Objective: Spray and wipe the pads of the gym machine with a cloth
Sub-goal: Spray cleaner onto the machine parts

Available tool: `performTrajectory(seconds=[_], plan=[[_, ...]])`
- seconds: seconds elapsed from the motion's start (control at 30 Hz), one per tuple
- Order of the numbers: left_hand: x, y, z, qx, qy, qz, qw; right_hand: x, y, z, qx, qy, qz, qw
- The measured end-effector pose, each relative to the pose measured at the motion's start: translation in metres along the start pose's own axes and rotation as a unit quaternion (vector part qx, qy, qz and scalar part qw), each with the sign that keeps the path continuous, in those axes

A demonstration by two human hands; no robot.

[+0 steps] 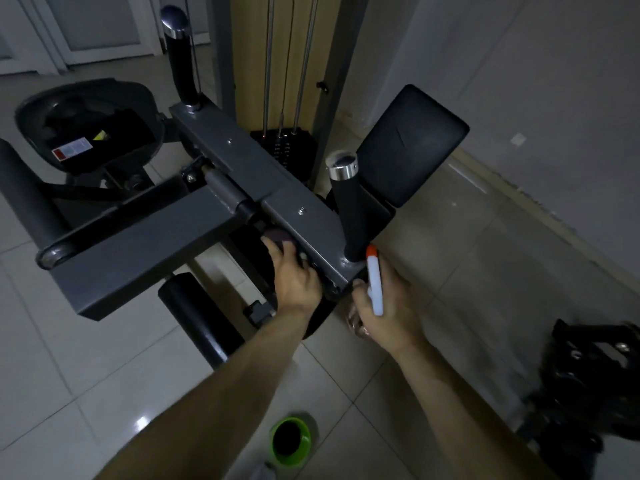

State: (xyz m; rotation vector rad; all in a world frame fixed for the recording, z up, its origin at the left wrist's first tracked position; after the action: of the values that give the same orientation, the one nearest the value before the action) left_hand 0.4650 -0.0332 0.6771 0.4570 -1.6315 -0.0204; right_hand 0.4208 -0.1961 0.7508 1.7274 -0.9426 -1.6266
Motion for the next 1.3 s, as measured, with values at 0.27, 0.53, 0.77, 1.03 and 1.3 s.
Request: performTrajectory(seconds=[0.27, 0.53, 0.77, 1.03, 1.3], plan=[[0.037, -0.037, 0.104, -0.035, -0.119, 0.011, 0.992, -0.013, 0.022, 0.018, 0.071, 0.155, 0.083, 0.982], [0.016, -0.022, 0.061, 0.001, 0.035, 0.031, 0.999, -0.01, -0.003, 0.022, 0.052, 0.026, 0.032, 0.998], [-0.013, 0.009, -0.017, 0.081, 0.076, 0.068, 0.992, -0.001, -0.013, 0.022, 0.06, 0.006, 0.052, 0.997], [-0.008, -0.028, 0.023, 0.124, 0.139, 0.154, 0.97, -0.001, -0.014, 0.022, 0.078, 0.05, 0.051, 0.994], [-0.002, -0.026, 0.018, 0.139, 0.275, 0.189, 0.932, 0.03, 0.01, 0.045, 0.061, -0.094, -0.086, 0.99]])
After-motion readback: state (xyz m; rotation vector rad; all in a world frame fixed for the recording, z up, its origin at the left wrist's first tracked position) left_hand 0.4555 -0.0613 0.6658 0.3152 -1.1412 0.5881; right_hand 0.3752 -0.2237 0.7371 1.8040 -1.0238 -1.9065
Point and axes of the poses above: each hand's wrist, its own z-axis away from the middle knuckle, its own y-axis out of the back of the hand, x = y × z, the point moved 3 cm from there along -z, towards the middle knuckle, and after that the axes turned 9 degrees about -y, right-handed, at the moved point
